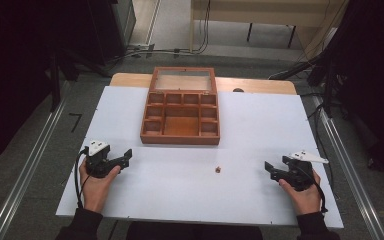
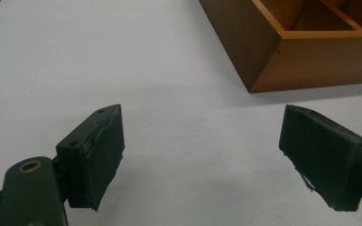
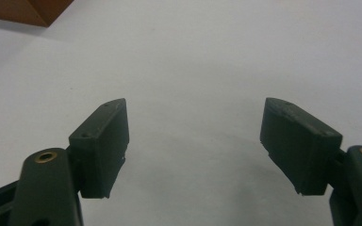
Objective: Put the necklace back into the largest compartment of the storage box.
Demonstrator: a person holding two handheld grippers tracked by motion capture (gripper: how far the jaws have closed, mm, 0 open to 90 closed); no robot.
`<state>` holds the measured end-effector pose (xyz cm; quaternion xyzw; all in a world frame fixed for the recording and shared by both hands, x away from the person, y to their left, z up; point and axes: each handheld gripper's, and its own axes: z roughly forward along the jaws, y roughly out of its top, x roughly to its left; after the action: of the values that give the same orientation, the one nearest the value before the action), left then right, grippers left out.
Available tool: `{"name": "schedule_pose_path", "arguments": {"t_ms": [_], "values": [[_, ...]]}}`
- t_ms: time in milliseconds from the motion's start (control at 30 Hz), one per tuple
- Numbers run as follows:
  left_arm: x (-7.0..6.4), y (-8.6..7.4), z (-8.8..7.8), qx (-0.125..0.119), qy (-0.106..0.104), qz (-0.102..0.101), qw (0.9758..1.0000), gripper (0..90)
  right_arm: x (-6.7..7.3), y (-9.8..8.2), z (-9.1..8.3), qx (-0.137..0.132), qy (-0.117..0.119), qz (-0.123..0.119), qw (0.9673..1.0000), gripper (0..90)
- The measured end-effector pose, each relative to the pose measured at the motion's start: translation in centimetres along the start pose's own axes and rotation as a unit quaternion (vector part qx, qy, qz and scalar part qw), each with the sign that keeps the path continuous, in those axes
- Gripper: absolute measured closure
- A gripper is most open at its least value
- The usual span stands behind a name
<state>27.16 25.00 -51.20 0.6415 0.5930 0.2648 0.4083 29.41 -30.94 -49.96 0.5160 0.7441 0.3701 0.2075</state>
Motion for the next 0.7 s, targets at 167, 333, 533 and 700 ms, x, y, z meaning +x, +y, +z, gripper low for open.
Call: {"name": "schedule_pose_path", "arguments": {"t_ms": [167,333,533,700], "values": [[0.0,0.0,0.0,0.000,0.003,0.001,1.0000,15.9,0.6,0.2,0.3,0.001,0.008,-0.005,1.0000,25.2],[-0.1,-0.1,0.1,0.002,0.001,-0.001,1.0000,16.0,1.5,0.4,0.8,0.006,0.020,-0.014,0.9997,26.4],[-0.1,-0.1,0.0,-0.001,0.003,-0.003,1.0000,16.0,2.8,0.6,1.5,0.010,0.036,-0.024,0.9990,28.4],[-0.1,-0.1,0.0,-0.001,0.001,0.001,1.0000,16.0,4.1,0.8,2.1,0.014,0.049,-0.037,0.9980,30.5]]}}
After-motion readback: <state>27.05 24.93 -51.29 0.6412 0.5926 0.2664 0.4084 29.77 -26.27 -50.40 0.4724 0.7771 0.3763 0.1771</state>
